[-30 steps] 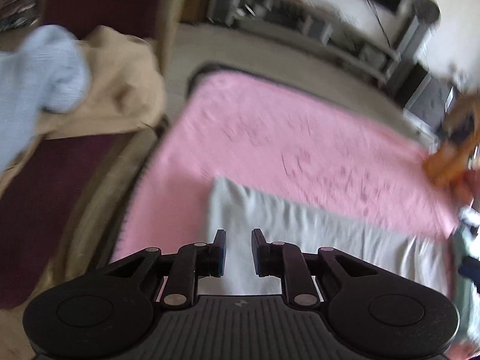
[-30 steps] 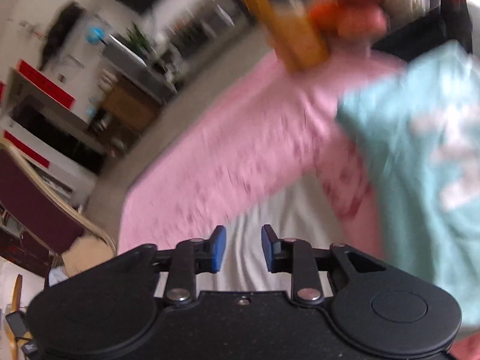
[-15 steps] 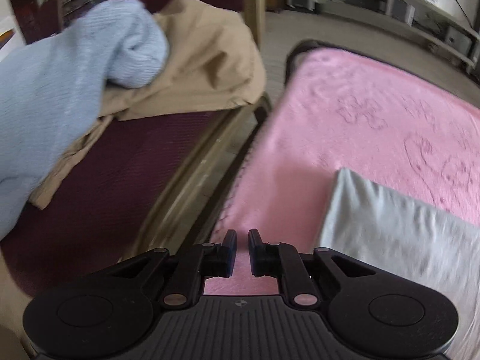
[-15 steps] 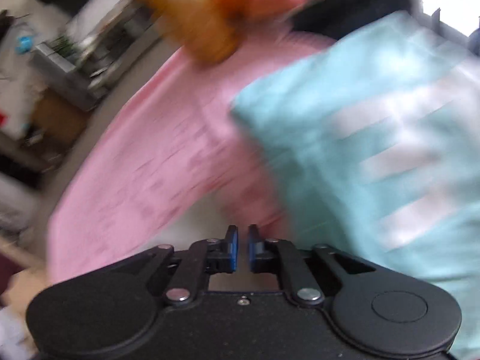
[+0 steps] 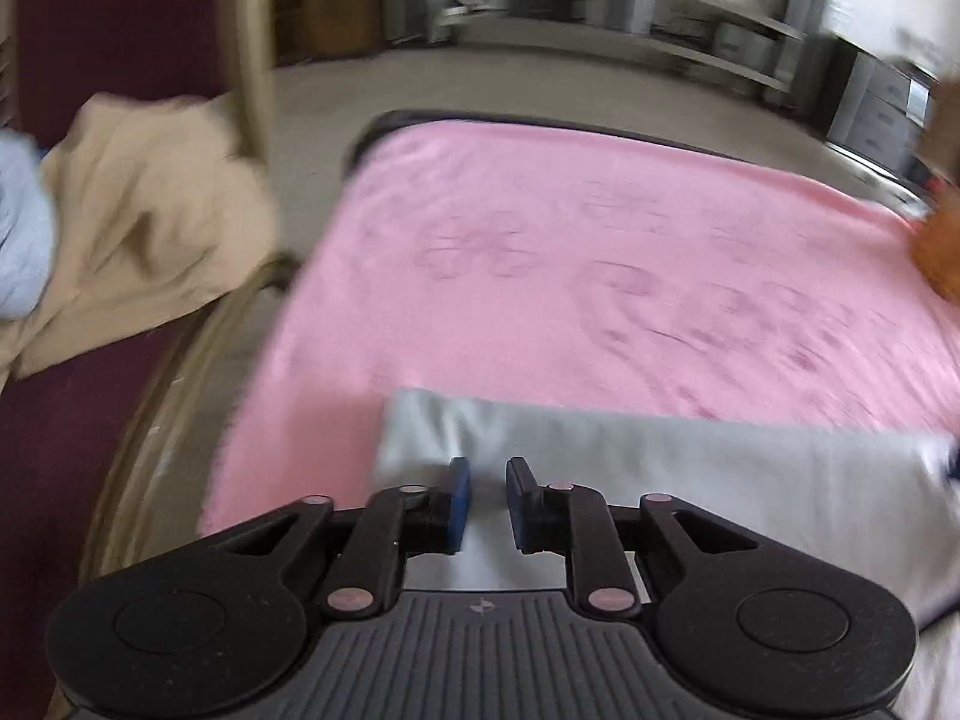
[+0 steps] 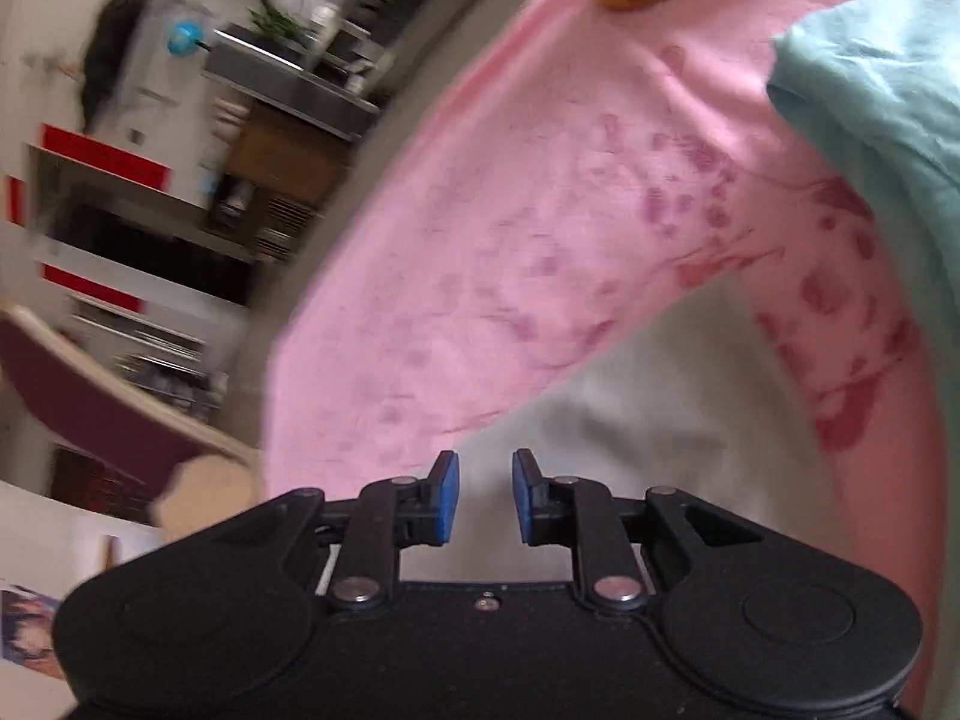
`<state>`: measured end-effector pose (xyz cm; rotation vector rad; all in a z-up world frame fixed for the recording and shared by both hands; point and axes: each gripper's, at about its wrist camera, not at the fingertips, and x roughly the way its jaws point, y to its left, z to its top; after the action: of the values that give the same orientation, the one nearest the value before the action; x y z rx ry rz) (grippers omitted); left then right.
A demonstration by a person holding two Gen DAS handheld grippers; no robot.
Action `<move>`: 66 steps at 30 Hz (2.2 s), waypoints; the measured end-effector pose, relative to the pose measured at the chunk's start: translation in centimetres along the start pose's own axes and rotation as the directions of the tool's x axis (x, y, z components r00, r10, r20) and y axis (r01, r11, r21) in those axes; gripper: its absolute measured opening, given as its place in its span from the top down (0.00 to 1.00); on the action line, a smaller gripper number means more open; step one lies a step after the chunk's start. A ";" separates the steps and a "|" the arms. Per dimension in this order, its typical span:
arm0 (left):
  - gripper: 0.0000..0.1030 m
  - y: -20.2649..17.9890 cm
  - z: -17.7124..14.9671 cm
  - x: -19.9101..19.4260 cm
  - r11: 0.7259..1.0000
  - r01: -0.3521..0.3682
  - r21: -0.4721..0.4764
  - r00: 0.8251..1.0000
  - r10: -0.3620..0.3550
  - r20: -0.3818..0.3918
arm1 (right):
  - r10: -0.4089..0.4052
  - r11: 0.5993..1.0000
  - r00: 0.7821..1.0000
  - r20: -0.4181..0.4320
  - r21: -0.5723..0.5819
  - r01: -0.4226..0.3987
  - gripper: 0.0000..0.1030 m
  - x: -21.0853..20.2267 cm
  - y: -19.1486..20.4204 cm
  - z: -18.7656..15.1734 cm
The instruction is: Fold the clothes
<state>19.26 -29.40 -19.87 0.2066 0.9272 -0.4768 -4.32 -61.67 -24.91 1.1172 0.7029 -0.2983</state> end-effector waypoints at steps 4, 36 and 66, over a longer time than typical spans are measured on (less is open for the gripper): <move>0.91 3.0 0.5 0.5 0.978 -0.173 -0.112 0.985 0.175 0.002 | -0.099 0.994 0.988 0.121 0.055 0.093 1.00 -2.4 -1.4 0.4; 0.77 -0.9 -9.2 -5.4 0.988 -0.039 0.152 0.997 0.050 -0.065 | 0.011 1.000 0.998 -0.057 0.006 -0.011 0.83 -4.5 0.4 -9.0; 0.79 5.1 -12.9 -10.2 0.963 -0.268 -0.025 0.955 0.263 -0.135 | -0.373 0.928 0.917 0.141 0.037 0.372 0.96 -15.4 -4.4 -11.1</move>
<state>7.32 -17.04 -19.42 0.3215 1.0190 -0.1956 -22.32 -55.47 -20.87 0.9539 0.7827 -0.7027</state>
